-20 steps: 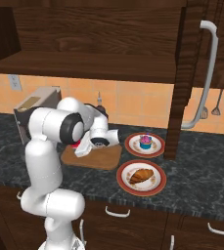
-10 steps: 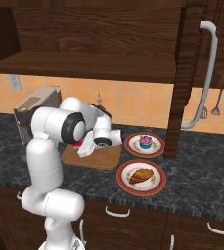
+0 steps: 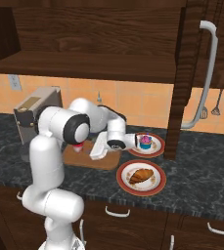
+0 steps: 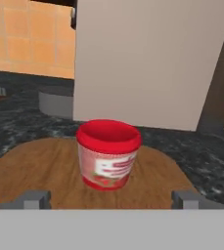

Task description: From the different types of pastries on the counter, select a croissant and place it on the cutting board. Then retrieve a jar of jam from the cabinet and place it alongside the croissant on the cutting board.

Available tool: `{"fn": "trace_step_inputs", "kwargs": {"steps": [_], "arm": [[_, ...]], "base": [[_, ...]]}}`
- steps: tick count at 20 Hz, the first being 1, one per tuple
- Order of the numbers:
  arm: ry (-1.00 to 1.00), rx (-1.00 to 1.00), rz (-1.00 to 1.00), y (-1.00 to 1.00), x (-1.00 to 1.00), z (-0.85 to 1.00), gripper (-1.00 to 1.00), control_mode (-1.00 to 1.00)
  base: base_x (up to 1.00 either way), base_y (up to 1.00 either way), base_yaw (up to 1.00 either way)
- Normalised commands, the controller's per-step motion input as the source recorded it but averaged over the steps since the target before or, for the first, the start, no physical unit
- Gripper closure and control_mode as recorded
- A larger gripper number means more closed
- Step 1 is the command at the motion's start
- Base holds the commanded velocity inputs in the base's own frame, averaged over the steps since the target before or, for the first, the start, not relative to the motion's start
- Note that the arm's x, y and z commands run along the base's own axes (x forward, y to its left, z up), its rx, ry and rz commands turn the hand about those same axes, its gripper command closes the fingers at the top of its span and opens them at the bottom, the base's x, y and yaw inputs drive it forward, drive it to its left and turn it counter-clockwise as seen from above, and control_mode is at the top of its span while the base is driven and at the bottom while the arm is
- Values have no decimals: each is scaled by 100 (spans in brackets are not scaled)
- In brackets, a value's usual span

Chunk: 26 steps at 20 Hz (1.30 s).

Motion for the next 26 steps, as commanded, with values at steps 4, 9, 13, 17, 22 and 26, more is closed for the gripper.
{"fn": "trace_step_inputs", "kwargs": {"steps": [4, 9, 13, 17, 22, 26], "arm": [[-24, -3, 14, -2, 0, 33, -100, -100], [-44, -21, 34, 0, -7, 25, -100, -100], [-42, -22, 24, 0, -24, 56, -100, -100], [-48, -32, 10, 13, -56, 23, -100, -100], [-36, -35, 1, 27, -67, -5, -100, -100], [-43, -42, 0, -1, -45, 12, -100, -100]], "base": [[0, 0, 0], [0, 0, 0], [0, 0, 0], [0, 0, 0], [0, 0, 0], [0, 0, 0]]}}
